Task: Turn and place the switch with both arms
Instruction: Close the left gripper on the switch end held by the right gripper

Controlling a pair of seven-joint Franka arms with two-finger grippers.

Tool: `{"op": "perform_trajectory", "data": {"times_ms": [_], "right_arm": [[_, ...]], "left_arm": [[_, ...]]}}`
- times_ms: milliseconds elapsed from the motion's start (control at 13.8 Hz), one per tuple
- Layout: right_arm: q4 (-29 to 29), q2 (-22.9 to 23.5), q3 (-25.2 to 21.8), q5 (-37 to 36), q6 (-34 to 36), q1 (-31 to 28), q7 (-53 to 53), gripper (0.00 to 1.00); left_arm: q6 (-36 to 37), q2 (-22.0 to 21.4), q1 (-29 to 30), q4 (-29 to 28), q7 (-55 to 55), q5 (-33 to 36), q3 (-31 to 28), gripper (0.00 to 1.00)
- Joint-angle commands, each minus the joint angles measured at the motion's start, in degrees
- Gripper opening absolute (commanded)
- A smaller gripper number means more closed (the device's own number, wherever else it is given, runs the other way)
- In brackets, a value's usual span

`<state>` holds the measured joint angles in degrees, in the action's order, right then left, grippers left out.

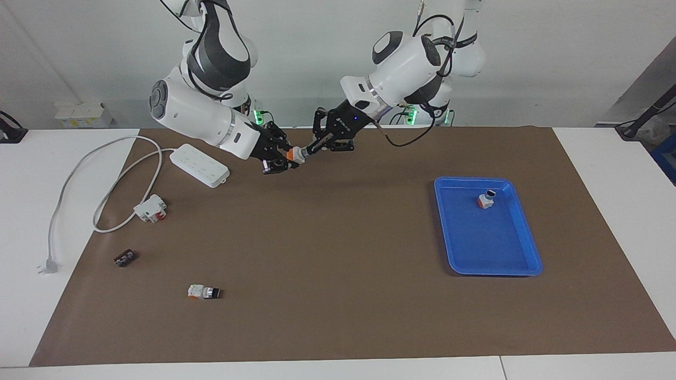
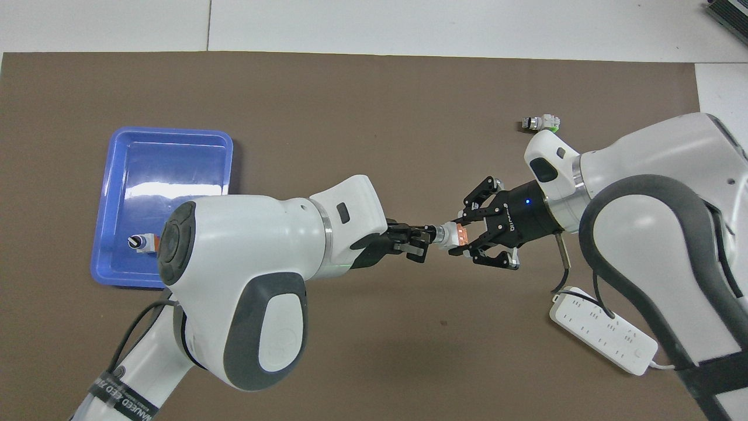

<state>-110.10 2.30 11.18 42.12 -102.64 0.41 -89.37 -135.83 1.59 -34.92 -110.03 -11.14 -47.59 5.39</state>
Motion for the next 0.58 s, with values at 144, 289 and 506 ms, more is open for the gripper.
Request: {"op": "perform_trajectory", "data": {"times_ms": [144, 289, 506], "right_arm": [[-0.55, -0.98, 0.33, 0.60, -0.54, -0.06, 1.48, 0.00], [-0.55, -0.98, 0.33, 0.60, -0.45, -0.06, 1.48, 0.00], [-0.55, -0.98, 0.33, 0.60, -0.36, -0.06, 1.48, 0.00]], "left_arm": [[0.22, 0.61, 0.55, 0.87, 9.52, -1.10, 0.06, 0.00], [-0.05, 0.61, 0.99, 0.96, 18.56, -1.19, -0.03, 0.00], [-1.98, 0.61, 1.08, 0.87, 28.16, -1.19, -0.03, 0.00]]}}
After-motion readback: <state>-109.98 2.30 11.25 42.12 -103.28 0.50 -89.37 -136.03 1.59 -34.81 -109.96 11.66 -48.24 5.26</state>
